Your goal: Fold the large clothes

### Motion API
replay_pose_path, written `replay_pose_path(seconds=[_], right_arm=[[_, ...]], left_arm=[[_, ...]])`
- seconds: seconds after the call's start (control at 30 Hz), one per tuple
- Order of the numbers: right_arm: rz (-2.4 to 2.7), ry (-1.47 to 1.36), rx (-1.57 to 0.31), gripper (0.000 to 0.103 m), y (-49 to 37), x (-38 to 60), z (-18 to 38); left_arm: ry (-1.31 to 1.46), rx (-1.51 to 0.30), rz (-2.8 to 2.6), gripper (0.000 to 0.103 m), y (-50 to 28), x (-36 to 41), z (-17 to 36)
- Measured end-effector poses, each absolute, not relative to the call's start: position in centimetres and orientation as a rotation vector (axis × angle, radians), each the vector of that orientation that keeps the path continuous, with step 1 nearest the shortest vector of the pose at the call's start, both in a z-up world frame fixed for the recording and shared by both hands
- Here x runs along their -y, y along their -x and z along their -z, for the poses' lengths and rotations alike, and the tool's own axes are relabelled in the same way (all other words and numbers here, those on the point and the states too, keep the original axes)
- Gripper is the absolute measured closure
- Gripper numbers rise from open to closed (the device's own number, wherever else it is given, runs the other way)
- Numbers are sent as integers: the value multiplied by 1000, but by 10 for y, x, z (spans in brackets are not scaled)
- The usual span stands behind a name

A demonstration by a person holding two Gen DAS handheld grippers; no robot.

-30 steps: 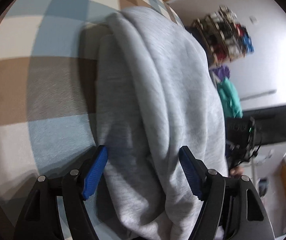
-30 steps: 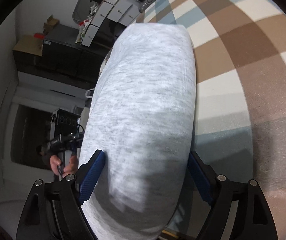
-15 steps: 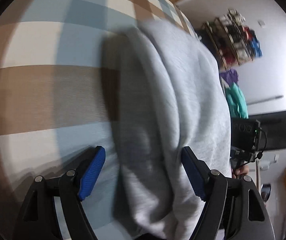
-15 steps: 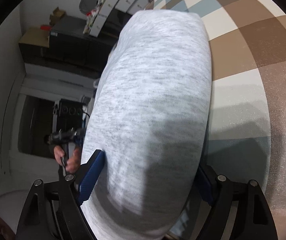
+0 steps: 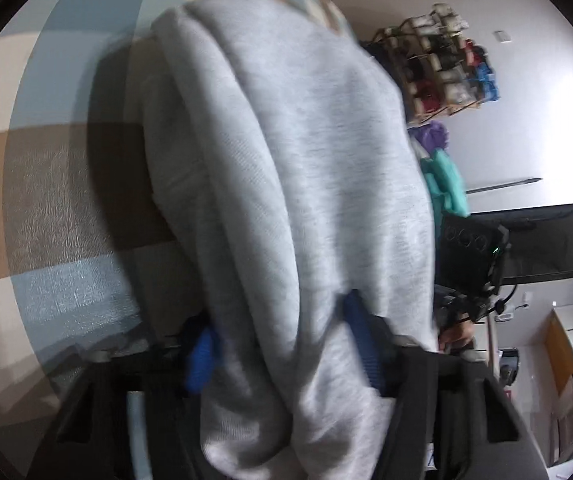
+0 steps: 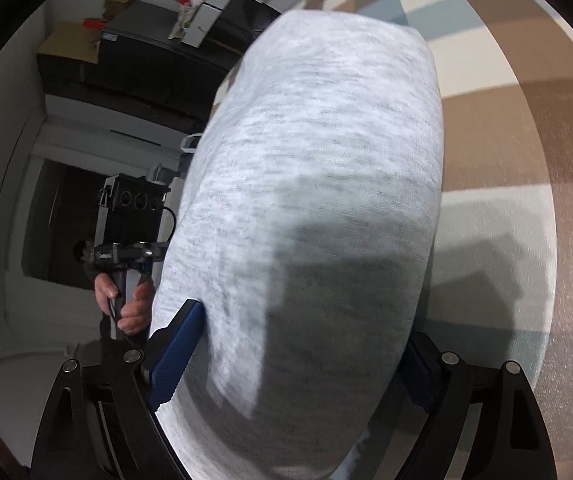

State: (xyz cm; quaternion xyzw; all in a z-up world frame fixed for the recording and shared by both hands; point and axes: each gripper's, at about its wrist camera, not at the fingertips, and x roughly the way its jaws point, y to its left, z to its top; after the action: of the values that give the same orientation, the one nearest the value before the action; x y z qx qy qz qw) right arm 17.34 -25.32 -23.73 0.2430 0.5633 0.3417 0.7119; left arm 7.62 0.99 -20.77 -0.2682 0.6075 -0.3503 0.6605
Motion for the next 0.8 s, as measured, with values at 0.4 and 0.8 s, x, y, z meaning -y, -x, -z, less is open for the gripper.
replay_pose_path(seconds=[0.4,0.8], right_arm=[[-830,-707,-1047,30,-132,264,230],[-780,-626,-1206,21,-157,252,243]], left_arm=[[594,-1270,830,85,-56,-18,190],[543,-1377,734,44,-74,-6,226]])
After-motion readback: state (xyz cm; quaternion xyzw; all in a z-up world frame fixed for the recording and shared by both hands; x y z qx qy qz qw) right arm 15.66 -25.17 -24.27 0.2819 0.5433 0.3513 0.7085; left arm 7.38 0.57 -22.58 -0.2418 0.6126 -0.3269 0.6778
